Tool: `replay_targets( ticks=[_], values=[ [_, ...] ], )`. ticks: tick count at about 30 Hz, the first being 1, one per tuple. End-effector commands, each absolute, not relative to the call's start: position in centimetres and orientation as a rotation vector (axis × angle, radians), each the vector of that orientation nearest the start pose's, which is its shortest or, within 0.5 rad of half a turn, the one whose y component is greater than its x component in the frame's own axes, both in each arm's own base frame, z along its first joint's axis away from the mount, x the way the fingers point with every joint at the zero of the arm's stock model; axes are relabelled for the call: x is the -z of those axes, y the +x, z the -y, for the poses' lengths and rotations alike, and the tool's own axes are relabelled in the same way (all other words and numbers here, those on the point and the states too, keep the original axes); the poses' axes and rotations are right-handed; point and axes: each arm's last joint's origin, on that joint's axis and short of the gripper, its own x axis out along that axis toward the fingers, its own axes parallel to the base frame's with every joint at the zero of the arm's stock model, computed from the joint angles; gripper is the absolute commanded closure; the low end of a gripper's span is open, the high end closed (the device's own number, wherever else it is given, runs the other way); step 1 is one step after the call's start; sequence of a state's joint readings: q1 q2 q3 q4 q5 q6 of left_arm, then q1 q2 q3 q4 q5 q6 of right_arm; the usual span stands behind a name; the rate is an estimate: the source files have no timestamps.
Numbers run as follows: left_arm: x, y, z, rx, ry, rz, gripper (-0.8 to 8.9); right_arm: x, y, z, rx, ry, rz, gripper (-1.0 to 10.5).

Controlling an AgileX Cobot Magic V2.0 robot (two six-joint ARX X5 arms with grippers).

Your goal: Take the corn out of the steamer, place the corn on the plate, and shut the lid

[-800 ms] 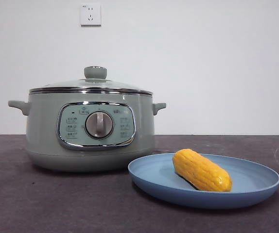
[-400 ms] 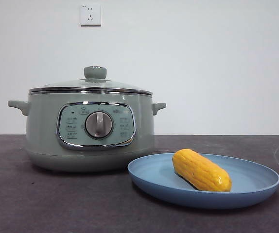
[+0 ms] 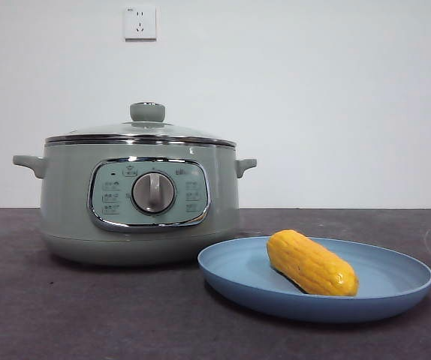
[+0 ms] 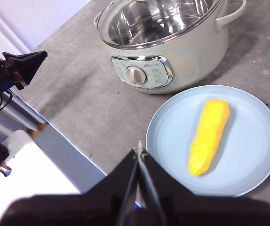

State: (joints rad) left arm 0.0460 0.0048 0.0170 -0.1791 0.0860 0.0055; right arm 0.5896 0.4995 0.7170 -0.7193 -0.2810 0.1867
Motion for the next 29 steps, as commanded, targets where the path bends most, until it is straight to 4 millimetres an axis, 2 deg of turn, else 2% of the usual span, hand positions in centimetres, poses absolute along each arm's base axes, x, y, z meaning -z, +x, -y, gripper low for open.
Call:
replay_targets(
  ticks=[1,21,24,29],
  values=[
    [-14.8,9.6,-0.2,0.03,-0.022,-0.175,8.17,-29.4,7.7,-6.2,-0.804,0.087,-0.59,9.5],
    [-14.8,9.6,-0.2,0.031,-0.022,-0.175,8.17,-29.4,7.5,-5.9,-0.797,0.084,-0.585,9.5],
    [-14.8,9.6,-0.2,0.031,-0.022,-0.175,8.17,-29.7,7.3,-5.3,-0.772,-0.007,-0.496,9.5],
    [-14.8,9.6,-0.2,0.031,-0.022,-0.175,8.17,-30.6,7.2,-3.8,-0.648,-0.015,-0.344,9.5]
  ],
)
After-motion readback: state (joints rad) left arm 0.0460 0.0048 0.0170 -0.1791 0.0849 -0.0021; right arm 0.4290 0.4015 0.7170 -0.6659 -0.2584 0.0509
